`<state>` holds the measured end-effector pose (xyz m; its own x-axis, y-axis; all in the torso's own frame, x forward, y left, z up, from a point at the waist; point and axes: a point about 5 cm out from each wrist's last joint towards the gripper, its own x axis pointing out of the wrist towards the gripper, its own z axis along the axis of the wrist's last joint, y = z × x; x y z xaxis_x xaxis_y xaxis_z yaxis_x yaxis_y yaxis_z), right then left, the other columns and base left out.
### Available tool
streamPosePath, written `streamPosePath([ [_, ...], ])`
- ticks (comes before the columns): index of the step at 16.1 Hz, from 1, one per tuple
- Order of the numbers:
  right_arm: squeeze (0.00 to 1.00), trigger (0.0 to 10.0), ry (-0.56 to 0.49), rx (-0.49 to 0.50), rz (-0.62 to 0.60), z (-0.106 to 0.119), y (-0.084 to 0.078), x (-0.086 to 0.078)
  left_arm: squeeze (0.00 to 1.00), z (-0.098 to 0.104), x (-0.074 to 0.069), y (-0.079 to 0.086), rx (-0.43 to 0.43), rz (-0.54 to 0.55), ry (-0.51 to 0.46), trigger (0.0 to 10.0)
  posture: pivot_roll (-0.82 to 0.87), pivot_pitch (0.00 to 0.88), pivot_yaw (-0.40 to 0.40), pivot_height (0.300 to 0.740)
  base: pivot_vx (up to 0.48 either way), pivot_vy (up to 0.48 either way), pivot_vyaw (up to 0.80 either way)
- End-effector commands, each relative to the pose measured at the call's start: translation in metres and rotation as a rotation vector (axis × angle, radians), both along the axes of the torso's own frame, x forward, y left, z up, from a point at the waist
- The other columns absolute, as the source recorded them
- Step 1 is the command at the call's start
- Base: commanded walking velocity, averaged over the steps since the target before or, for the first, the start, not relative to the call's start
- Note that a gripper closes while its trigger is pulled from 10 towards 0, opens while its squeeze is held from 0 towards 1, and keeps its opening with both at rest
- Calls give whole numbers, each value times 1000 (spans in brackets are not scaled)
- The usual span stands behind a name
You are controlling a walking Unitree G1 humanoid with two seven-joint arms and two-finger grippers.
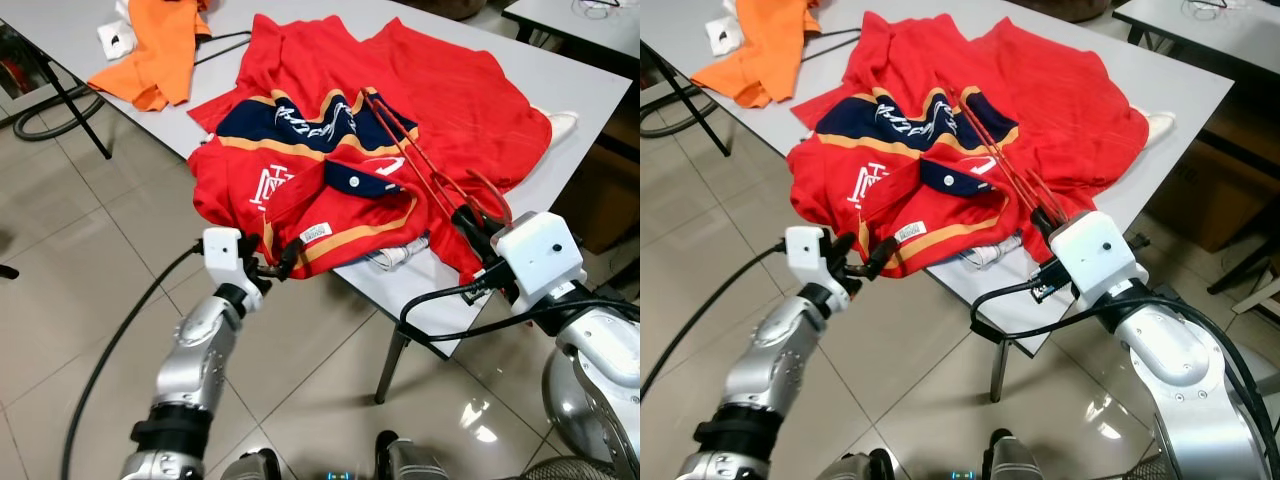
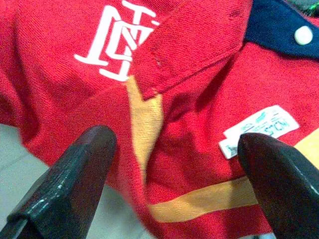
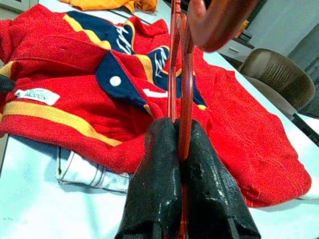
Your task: Hang hanger
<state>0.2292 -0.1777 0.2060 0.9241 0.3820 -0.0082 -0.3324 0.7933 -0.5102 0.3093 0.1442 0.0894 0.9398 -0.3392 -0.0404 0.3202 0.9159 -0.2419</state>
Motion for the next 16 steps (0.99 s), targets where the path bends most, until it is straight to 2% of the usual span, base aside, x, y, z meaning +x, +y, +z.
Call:
streamPosePath([
  [1, 0, 10000, 2, -4, 20, 0, 2, -3, 0, -3, -3, 8, 49, 36, 4, 10000, -193, 183, 83, 740, 0, 0, 0],
  [5, 0, 10000, 0, 1, 20, 0, 3, -3, 0, 1, 1, 20, 46, 111, -12, 10000, -191, 179, 86, 740, 0, 0, 0],
  [8, 0, 10000, -1, 2, 22, 1, 3, -2, 0, -1, 2, 14, 41, 76, 8, 10000, -191, 180, 85, 740, 0, 0, 0],
  [11, 0, 10000, -6, -6, 31, 2, 4, -1, 0, -8, 1, -1, 58, 8, 36, 10000, -200, 167, 90, 740, 0, 0, 0],
  [15, 0, 10000, -6, -19, 59, 3, 6, 1, 0, -12, 12, -2, 95, 44, 40, 10000, -205, 152, 88, 740, 0, 0, 0],
  [16, 0, 10000, -5, -22, 64, 2, 7, 1, 0, -10, 15, -2, 99, 53, 35, 3451, -212, 145, 90, 740, 0, 0, 0],
])
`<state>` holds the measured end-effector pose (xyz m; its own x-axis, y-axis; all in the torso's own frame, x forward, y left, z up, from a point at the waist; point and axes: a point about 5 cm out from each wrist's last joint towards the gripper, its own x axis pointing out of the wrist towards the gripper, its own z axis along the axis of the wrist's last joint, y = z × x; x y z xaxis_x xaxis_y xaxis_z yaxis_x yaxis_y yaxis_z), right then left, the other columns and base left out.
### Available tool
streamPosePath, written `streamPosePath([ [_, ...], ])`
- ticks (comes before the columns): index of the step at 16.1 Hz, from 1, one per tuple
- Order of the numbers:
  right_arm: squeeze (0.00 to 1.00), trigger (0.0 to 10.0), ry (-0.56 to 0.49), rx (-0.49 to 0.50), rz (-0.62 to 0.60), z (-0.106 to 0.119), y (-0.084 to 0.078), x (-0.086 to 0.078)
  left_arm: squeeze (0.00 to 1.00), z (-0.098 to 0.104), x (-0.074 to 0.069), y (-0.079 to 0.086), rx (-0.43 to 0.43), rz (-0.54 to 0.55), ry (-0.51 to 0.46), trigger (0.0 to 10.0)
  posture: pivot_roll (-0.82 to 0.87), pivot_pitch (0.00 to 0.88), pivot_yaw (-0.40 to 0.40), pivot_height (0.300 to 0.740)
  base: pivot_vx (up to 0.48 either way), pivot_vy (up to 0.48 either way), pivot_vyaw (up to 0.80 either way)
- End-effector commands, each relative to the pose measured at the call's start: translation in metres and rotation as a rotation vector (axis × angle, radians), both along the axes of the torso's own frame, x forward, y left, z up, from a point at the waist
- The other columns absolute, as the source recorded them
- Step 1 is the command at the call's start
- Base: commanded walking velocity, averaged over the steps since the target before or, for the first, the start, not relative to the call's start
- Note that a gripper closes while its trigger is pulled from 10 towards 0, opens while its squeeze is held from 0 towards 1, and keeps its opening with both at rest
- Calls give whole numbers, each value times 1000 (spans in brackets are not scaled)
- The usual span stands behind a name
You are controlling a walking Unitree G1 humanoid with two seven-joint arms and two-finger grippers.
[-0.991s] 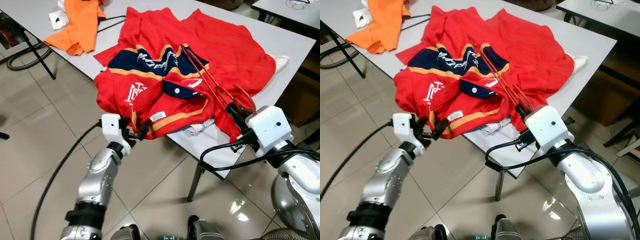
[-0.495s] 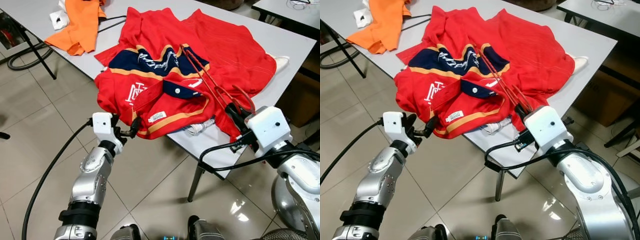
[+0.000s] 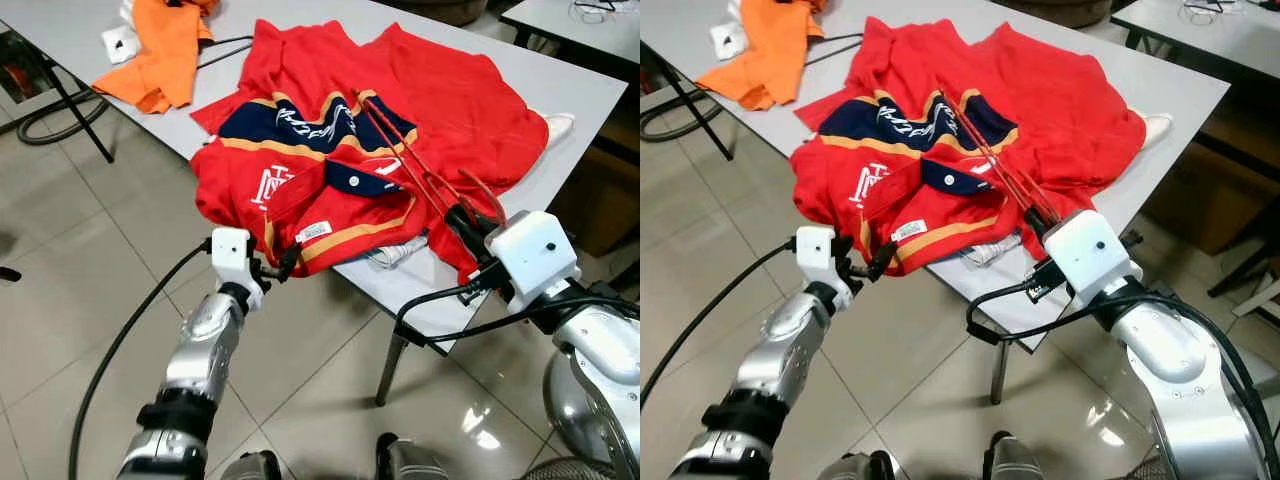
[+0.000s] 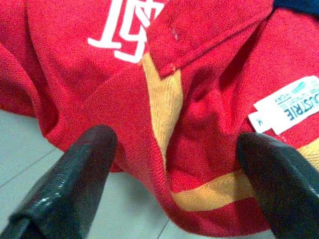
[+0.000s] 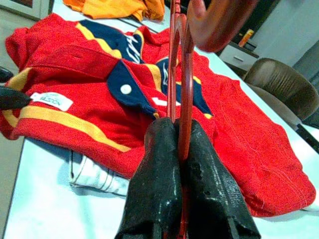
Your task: Hang hanger
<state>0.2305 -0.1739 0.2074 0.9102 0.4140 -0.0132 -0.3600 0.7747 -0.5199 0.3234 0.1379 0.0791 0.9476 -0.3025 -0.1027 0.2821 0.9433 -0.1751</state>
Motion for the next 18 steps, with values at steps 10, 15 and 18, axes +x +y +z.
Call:
streamPosePath([
  [10, 0, 10000, 9, -19, 31, -1, 4, -4, 0, -1, 10, 0, -20, 23, 6, 0, -218, 151, 89, 740, 0, 0, 0],
  [15, 0, 10000, 11, -22, 38, -2, 5, -2, 0, 0, 13, 10, -23, 57, 1, 0, -210, 154, 77, 740, 0, 0, 0],
  [18, 0, 10000, 13, -24, 38, -3, 5, -3, 0, 0, 12, 10, -20, 47, -4, 0, -210, 158, 77, 740, 0, 0, 0],
])
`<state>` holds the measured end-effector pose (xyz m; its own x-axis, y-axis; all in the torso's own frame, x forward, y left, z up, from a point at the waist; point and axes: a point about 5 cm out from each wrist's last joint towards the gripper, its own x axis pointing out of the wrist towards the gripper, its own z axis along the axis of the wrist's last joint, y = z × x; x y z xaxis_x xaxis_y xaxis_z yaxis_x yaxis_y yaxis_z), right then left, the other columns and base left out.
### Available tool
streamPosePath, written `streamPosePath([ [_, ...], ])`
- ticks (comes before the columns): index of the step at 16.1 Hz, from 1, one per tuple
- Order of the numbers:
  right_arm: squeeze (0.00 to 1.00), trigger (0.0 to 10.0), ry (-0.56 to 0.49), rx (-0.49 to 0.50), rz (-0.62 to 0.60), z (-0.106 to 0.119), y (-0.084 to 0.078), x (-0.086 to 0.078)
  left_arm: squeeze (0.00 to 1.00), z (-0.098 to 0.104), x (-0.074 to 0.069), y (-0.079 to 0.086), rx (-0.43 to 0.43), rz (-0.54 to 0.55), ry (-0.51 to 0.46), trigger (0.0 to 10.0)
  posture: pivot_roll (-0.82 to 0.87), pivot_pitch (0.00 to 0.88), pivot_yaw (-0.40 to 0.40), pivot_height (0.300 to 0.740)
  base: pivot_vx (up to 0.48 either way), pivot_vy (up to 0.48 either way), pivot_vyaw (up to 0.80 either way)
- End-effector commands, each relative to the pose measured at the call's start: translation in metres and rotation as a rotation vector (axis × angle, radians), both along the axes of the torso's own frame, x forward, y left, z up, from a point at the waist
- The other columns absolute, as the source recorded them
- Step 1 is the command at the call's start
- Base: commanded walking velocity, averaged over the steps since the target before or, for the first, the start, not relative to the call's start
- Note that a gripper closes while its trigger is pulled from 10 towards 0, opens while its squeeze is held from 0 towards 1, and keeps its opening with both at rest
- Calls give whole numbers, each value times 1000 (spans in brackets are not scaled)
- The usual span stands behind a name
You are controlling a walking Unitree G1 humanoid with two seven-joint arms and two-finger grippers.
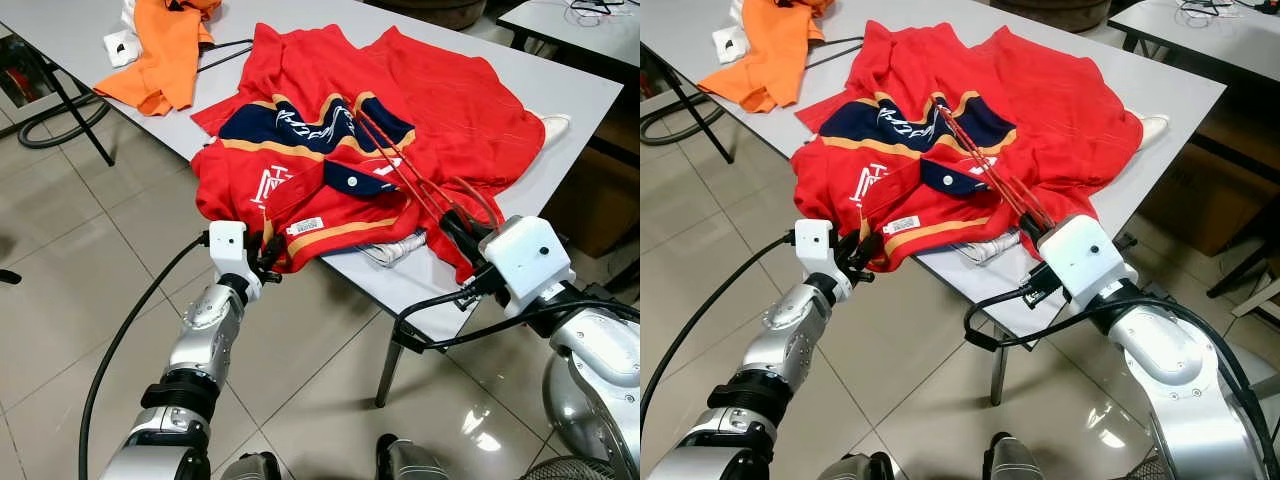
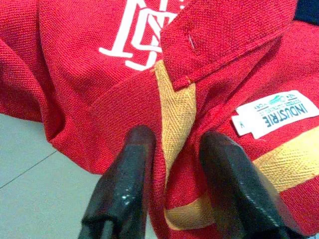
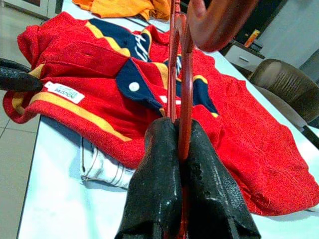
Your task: Hang hanger
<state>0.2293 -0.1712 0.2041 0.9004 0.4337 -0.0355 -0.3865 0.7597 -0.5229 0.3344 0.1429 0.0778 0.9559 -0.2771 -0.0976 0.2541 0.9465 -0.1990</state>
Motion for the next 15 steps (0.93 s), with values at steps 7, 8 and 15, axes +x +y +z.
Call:
streamPosePath([
  [7, 0, 10000, -2, -12, 6, -2, 2, -3, 0, 12, -3, 20, 40, 2, -50, 0, -205, 155, 90, 740, 0, 0, 0],
  [8, 0, 10000, -3, -12, 6, -2, 2, -3, 0, 14, -4, 21, 36, -4, -60, 0, -205, 155, 90, 740, 0, 0, 0],
  [15, 0, 10000, -17, 6, -8, -3, 4, -1, 0, 85, 3, 16, -138, -238, -182, 0, -172, 144, 108, 740, 0, 0, 0],
])
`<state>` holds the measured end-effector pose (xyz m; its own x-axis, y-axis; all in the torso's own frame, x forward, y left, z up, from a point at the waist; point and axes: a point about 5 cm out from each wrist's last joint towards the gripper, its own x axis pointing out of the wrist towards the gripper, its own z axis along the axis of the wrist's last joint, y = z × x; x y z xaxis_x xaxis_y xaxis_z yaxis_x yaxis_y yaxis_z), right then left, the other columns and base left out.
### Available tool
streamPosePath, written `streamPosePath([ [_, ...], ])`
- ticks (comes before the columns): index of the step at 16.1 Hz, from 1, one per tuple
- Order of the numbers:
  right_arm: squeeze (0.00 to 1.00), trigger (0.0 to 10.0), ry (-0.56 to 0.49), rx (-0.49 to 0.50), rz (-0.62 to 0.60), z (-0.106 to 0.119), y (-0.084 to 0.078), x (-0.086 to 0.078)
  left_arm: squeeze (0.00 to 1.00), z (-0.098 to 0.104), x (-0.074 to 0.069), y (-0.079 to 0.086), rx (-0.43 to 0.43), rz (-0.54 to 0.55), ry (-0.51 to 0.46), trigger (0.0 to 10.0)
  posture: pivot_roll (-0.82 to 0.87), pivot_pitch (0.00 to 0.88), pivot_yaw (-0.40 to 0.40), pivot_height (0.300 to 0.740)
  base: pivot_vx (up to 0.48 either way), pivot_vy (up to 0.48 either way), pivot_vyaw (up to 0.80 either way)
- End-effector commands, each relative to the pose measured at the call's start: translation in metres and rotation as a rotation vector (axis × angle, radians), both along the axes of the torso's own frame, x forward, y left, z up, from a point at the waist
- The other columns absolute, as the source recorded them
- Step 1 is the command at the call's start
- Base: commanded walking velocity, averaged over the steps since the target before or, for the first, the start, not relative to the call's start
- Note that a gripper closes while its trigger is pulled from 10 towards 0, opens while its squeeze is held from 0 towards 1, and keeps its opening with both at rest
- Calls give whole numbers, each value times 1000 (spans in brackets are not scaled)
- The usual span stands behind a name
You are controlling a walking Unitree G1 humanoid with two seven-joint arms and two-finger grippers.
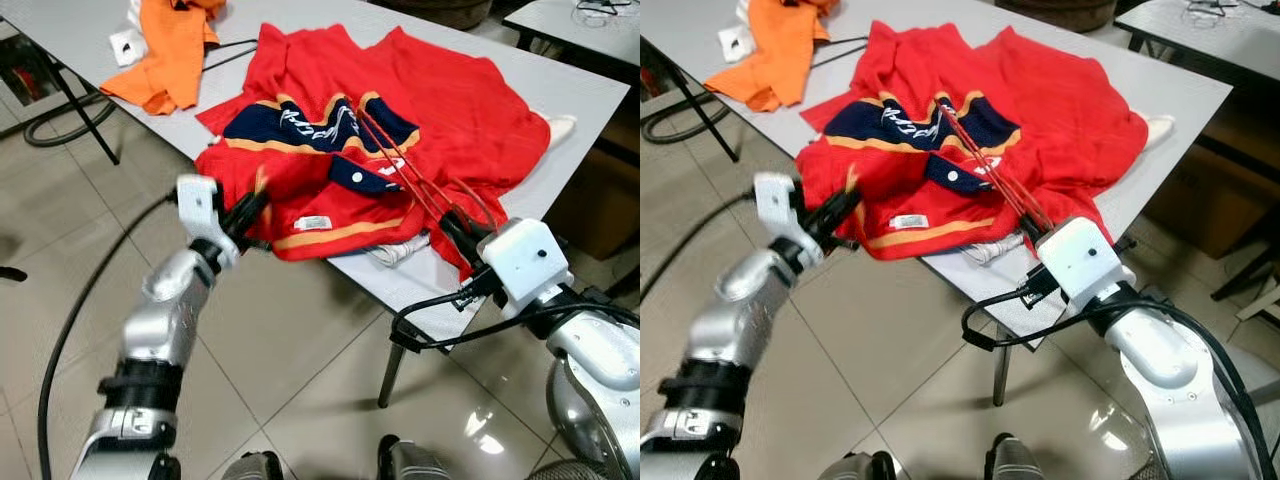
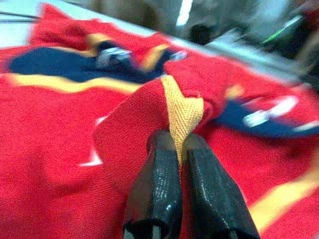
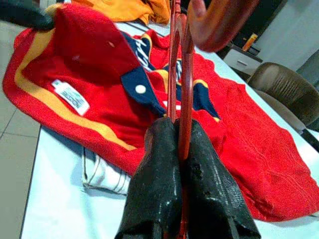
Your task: Hang hanger
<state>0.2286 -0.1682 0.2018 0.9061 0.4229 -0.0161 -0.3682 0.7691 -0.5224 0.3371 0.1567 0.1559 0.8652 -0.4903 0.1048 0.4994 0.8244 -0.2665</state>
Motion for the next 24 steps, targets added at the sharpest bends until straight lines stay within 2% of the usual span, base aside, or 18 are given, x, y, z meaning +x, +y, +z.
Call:
streamPosePath([
  [1, 0, 10000, 2, 1, 4, -2, 2, 0, 0, 15, -1, -1, -69, -79, -21, 0, -163, 141, 109, 740, 0, 0, 0],
  [3, 0, 10000, 2, 7, 6, -4, 4, 1, 0, 15, -2, 2, -175, -123, 41, 0, -166, 137, 106, 740, 0, 0, 0],
  [4, 0, 10000, 2, 6, 7, -4, 5, 2, 0, 14, -2, 3, -189, -129, 50, 0, -170, 136, 101, 740, 0, 0, 0],
  [6, 0, 10000, -3, -3, 19, -3, 5, 4, 0, 7, -3, 10, -275, -163, 117, 0, -171, 134, 100, 740, 0, 0, 0],
  [8, 0, 10000, -6, -5, 17, -2, 4, 5, 0, 6, -5, 14, -275, -174, 132, 0, -169, 131, 102, 740, 0, 0, 0],
  [11, 0, 10000, -9, -7, 18, -3, 5, 6, 0, 10, -6, 16, -310, -200, 139, 0, -167, 128, 103, 740, 0, 0, 0],
  [13, 0, 10000, -9, -9, 19, -3, 6, 6, 0, 13, -8, 16, -372, -246, 154, 0, -166, 129, 104, 740, 0, 0, 0],
  [16, 0, 10000, -7, -8, 21, -5, 6, 6, 0, 12, -11, 17, -392, -281, 168, 0, -164, 131, 101, 740, 0, 0, 0],
  [17, 0, 10000, -7, -7, 21, -5, 6, 7, 0, 12, -11, 19, -384, -266, 162, 0, -164, 131, 101, 740, 0, 0, 0],
  [18, 0, 10000, -8, -6, 23, -5, 7, 6, 0, 12, -9, 22, -336, -222, 151, 0, -161, 131, 97, 740, 0, 0, 0],
  [19, 0, 10000, -8, -4, 22, -5, 7, 6, 0, 11, -4, 24, -94, -113, 85, 0, -158, 133, 95, 740, 0, 0, 0],
  [20, 0, 10000, -8, -3, 21, -5, 7, 6, 0, 12, -2, 25, 12, -54, 37, 0, -158, 133, 95, 740, 0, 0, 0],
  [21, 0, 10000, -9, -1, 20, -6, 8, 7, 0, 23, 0, 21, 96, 7, -71, 0, -152, 132, 93, 740, 0, 0, 0],
  [24, 0, 10000, -13, 9, 20, -7, 11, 7, 0, 22, -8, 7, 78, -44, -74, 0, -143, 135, 98, 740, 0, 0, 0],
])
